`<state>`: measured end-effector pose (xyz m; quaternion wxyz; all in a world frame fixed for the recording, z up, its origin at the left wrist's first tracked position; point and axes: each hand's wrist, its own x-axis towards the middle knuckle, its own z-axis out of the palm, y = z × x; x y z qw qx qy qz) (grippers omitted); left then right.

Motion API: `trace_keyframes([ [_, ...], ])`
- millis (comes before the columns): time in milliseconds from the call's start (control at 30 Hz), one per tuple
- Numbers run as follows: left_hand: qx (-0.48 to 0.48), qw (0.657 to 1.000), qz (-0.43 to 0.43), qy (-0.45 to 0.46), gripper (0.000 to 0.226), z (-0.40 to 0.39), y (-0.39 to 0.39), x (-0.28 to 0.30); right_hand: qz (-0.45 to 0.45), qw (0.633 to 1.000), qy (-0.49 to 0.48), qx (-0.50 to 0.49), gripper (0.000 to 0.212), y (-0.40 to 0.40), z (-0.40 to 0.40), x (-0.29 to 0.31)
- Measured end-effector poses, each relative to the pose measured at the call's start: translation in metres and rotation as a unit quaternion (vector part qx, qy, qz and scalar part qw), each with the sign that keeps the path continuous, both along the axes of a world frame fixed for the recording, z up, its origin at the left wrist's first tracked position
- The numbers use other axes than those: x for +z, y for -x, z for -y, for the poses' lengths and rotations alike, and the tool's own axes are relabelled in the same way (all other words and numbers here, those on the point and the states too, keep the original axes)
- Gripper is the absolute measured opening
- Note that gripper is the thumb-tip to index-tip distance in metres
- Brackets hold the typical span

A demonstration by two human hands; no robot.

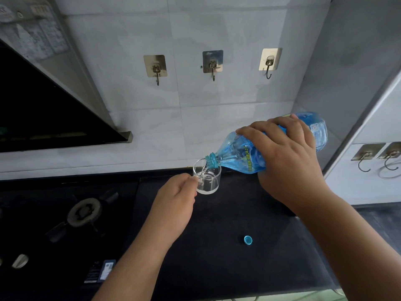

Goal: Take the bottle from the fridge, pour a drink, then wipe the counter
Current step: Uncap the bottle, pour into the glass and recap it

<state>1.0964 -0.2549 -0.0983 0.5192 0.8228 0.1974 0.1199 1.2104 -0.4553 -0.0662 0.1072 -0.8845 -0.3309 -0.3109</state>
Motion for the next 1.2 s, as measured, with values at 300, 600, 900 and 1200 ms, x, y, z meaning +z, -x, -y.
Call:
trace_keyframes([
  [300, -0.003, 1.000, -0.001, 0.000, 0.040, 0.000, -0.001, 0.000, 0.007, 1.000, -0.005, 0.005, 0.078, -0.002, 0.000, -0.001],
  [600, -0.007, 1.000, -0.003, 0.004, 0.039, -0.002, -0.001, -0.005, -0.014, 1.000, -0.016, -0.013, 0.082, -0.002, 0.000, -0.009],
  [900, 0.000, 1.000, -0.008, 0.016, 0.038, -0.007, -0.005, -0.027, -0.200, 0.975, -0.097, -0.026, 0.085, -0.004, -0.001, -0.051],
  [1200, 0.022, 0.997, -0.045, 0.064, 0.035, -0.006, -0.021, -0.083, -0.375, 0.915, -0.134, -0.058, 0.097, -0.011, -0.003, -0.131],
])
